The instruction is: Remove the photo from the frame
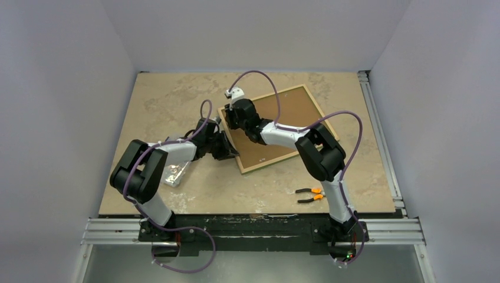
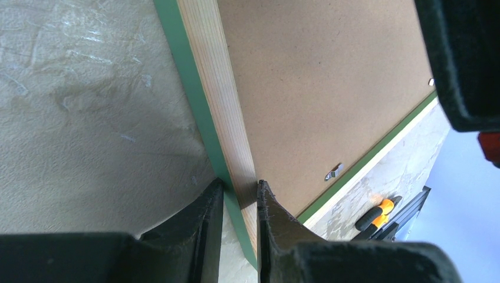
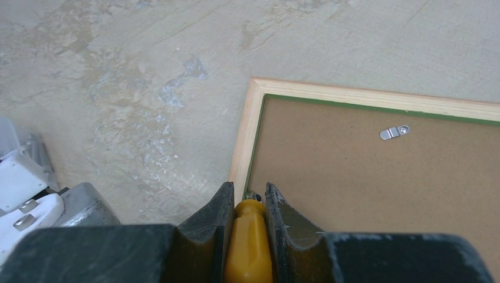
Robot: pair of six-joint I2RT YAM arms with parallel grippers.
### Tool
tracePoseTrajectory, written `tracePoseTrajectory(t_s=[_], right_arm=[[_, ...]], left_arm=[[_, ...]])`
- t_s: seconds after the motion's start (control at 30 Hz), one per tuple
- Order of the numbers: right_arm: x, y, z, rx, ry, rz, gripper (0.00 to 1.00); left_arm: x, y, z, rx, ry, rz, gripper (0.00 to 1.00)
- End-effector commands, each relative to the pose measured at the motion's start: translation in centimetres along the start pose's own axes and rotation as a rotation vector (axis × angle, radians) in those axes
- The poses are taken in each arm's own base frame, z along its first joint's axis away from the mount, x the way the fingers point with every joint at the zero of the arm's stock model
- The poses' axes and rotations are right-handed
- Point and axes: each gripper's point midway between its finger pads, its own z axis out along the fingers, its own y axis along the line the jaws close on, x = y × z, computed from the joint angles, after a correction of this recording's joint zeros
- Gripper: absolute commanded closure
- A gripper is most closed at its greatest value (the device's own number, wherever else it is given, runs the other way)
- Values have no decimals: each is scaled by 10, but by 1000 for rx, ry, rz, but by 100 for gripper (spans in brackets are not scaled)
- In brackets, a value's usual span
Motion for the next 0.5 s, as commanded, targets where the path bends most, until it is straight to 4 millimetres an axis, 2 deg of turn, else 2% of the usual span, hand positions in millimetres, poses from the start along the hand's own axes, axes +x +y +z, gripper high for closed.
tracePoseTrajectory(t_s=[0.0,0.17,0.3,0.47], right_arm=[[6,11,-6,-50,40,3,100],[20,7,-17,-40,89,-6,100],[24,11,-26,-69,100,-2,100],[28,8,-28,-63,108,0,100]], left_arm=[[22,32,12,-90,53,2,100],[23,33,14,-86,59,-5,100],[23,33,15,-86,58,-7,100],[23,33,16,-83,60,-11,100]])
